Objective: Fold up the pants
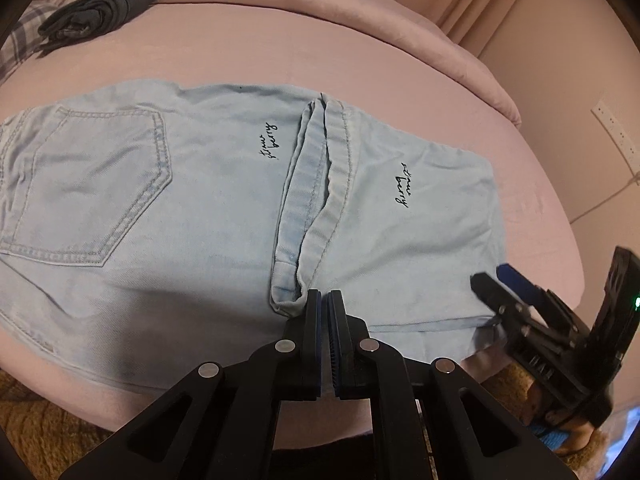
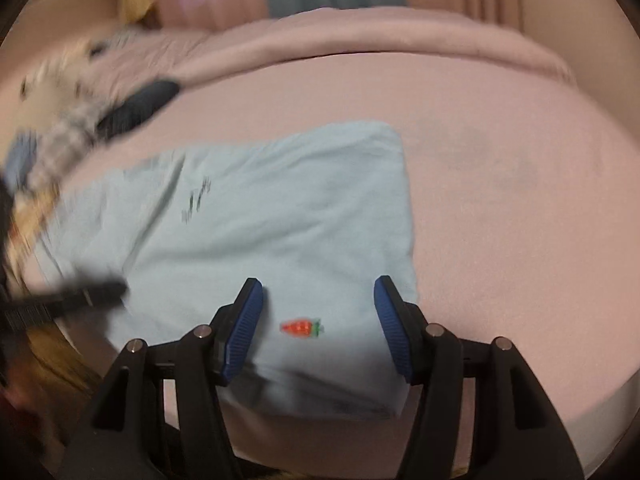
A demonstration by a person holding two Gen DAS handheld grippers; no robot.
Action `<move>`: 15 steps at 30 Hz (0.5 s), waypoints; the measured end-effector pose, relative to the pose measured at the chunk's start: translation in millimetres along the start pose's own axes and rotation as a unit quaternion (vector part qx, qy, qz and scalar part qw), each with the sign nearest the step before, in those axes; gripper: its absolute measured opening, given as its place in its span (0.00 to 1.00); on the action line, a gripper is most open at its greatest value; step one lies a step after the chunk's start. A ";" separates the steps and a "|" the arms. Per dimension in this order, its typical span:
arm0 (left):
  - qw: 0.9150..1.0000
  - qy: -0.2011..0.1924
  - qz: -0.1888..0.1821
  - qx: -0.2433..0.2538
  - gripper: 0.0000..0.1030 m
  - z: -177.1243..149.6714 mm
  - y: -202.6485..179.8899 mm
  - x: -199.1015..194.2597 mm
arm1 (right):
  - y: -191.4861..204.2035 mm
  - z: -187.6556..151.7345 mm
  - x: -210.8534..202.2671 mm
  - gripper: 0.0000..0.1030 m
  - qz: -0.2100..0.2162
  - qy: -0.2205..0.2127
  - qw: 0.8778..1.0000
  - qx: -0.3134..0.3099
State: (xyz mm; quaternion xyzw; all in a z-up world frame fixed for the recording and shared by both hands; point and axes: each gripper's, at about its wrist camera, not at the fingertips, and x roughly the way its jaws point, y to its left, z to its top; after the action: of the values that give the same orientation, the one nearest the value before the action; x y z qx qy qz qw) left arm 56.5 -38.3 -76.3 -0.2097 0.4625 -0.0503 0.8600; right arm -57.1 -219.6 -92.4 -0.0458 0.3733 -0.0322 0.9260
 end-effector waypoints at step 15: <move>1.000 0.006 -0.025 -0.004 0.09 -16.2 19.9 -15.6 | 1.8 15.4 -6.0 0.56 -0.023 0.034 0.999 0.033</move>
State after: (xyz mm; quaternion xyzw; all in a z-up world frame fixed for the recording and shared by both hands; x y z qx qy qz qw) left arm 32.3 -21.0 -80.1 -0.2245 0.4621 -0.0714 0.8550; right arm -50.6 -216.3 -77.4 -0.0229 0.4020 -0.0677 0.9128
